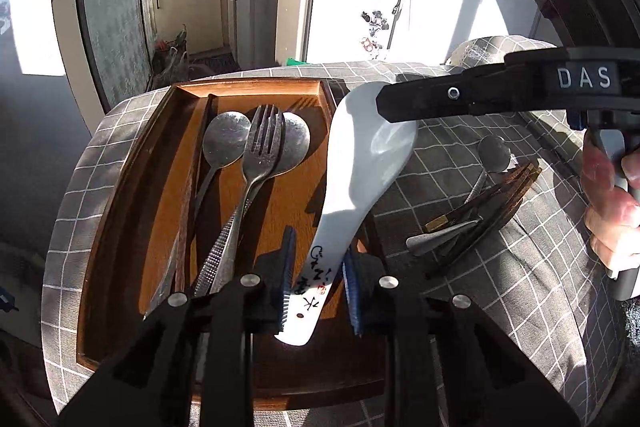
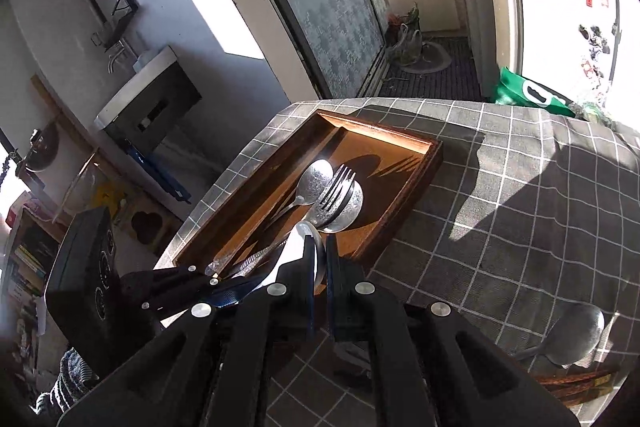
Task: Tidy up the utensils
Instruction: 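Place the white ceramic spoon in the tray beside the fork, release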
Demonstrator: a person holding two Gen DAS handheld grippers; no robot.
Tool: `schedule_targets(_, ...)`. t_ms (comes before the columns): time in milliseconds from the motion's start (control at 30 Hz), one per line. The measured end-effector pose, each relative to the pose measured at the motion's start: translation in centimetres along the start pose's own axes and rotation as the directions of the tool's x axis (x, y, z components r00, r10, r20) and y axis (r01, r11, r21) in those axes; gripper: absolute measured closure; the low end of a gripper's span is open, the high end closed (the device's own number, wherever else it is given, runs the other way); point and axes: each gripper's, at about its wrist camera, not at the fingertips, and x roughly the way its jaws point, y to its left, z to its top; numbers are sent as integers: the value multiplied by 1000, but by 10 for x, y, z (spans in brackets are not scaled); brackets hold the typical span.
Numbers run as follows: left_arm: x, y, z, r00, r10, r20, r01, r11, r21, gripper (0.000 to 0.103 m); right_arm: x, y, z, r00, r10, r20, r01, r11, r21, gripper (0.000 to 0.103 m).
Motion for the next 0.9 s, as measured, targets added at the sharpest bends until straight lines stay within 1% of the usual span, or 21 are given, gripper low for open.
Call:
schedule_targets(67, 4, 5, -3, 1000, 6, -4, -6, 1000, -17, 78, 9, -2, 1, 1000, 5, -17, -5, 1000, 2, 98)
schedule_targets(167, 6, 12, -7, 1000, -4, 1, 4, 999, -36, 78, 20, -5, 1, 999, 7, -34, -7, 1000, 11, 98)
schedule_targets(400, 6, 8, -6, 1000, 7, 4, -6, 999, -45, 78, 48, -6, 2, 995, -15, -97, 18, 1000, 25, 98)
schedule_targets(500, 1, 10, -7, 1000, 8, 28, -6, 998, -56, 77, 59, -7, 1, 994, -16, -108, 21, 999, 40, 98)
schedule_targets(533, 0, 10, -7, 999, 14, 32, -12, 998, -56, 74, 61, -7, 0, 994, -10, -107, 14, 999, 45, 97)
schedule_targets(600, -2, 7, -8, 999, 38, 37, -37, 999, -39, 57, 61, -7, -2, 994, 0, -107, 7, 998, 64, 95)
schedule_targets(633, -4, 6, -9, 998, 50, 43, -48, 998, -36, 48, 59, -7, -5, 994, 10, -105, -2, 997, 74, 84)
schedule_targets(667, -6, 4, -9, 997, 58, 52, -57, 998, -23, 48, 55, -7, -7, 995, 29, -94, -21, 997, 80, 78)
schedule_targets(700, -9, 2, -10, 997, 55, 63, -54, 999, -6, 45, 48, -6, -9, 995, 50, -82, -44, 996, 78, 68)
schedule_targets(733, -12, -1, -10, 996, 40, 76, -40, 999, 3, 38, 40, -4, -11, 996, 63, -67, -58, 996, 70, 58)
schedule_targets(767, -15, -3, -9, 995, 27, 92, -28, 1000, 8, 28, 29, -3, -13, 997, 55, -51, -52, 997, 55, 51)
schedule_targets(800, -18, -7, -9, 994, 12, 105, -14, 1000, 19, 24, 18, -3, -16, 999, 40, -33, -38, 998, 42, 38)
schedule_targets(833, -20, -12, -9, 993, -3, 115, -1, 999, 38, 17, 7, -6, -19, 999, 33, -19, -32, 999, 36, 35)
schedule_targets(900, -20, -24, -10, 990, -65, 122, 55, 995, 83, 15, -16, -17, -24, 1000, 22, 3, -23, 999, 49, 35)
